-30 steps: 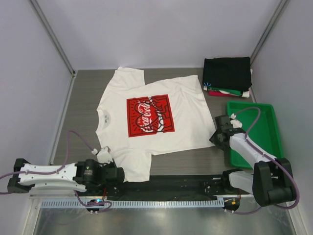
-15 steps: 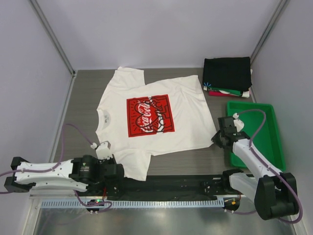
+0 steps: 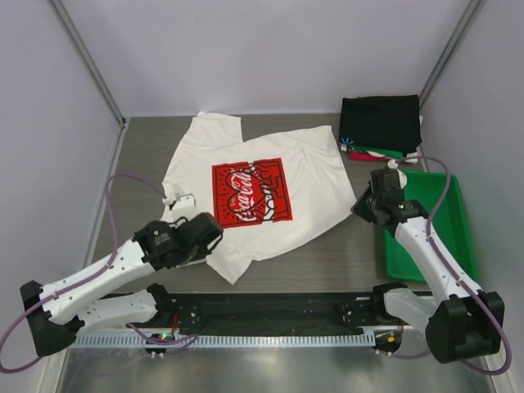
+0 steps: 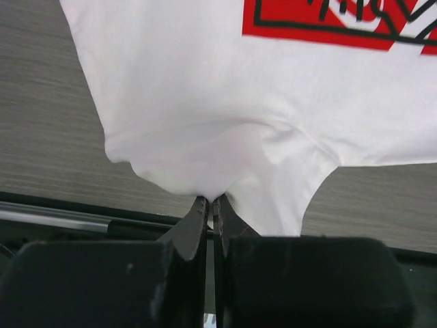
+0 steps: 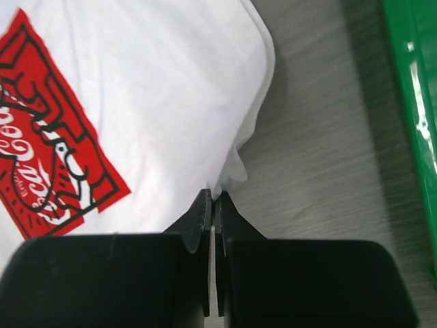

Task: Fold and stack the t-shirts
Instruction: Fold the tshirt

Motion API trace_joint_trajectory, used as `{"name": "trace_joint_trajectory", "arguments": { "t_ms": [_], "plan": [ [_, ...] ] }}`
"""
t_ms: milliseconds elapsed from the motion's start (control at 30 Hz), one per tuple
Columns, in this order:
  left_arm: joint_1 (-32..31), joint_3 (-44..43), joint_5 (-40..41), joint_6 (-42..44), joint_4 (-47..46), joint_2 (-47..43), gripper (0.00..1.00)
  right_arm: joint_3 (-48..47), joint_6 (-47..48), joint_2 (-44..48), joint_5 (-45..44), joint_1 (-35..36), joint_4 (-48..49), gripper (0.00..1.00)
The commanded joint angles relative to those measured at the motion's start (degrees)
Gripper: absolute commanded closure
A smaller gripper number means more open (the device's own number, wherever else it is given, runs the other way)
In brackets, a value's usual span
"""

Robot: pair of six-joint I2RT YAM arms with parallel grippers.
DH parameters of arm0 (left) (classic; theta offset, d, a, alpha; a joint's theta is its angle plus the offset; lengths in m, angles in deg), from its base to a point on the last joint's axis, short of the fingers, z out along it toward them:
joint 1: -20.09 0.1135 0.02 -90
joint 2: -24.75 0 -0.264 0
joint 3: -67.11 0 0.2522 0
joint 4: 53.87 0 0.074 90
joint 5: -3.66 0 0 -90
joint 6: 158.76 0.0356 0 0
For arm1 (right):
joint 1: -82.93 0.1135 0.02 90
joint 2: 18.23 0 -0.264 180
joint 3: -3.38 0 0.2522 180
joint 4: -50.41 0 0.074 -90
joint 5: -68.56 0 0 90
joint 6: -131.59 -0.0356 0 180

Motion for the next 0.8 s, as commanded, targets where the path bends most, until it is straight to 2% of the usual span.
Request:
{"name": "trace_joint_trajectory", "arguments": {
  "t_ms": [0, 167, 267, 533, 767],
  "plan": [
    [10.1, -6.6, -2.6, 17.5, -5.7, 1.5, 1.00, -8.3, 4.6, -2.7, 0.3, 0.3, 0.3, 0.99],
    [25.3, -12.4, -8.5, 27.6, -9.4, 7.7, 1.00, -16.3, 6.7, -10.7, -0.1, 0.3, 0.5, 0.99],
    [31.0, -15.4, -11.7, 31.8, -11.8, 12.1, 1.00, -20.4, 7.4, -15.4, -0.1, 0.3, 1.0, 0.99],
    [41.3, -24.4, -15.7, 37.9, -14.8, 21.9, 1.00, -29.3, 8.7, -26.2, -0.5, 0.1, 2.4, 0.99],
    [46.6, -32.6, -18.1, 41.5, -16.1, 31.8, 1.00, -34.5, 9.1, -34.6, -0.9, -0.6, 3.4, 0.99]
  ]
}}
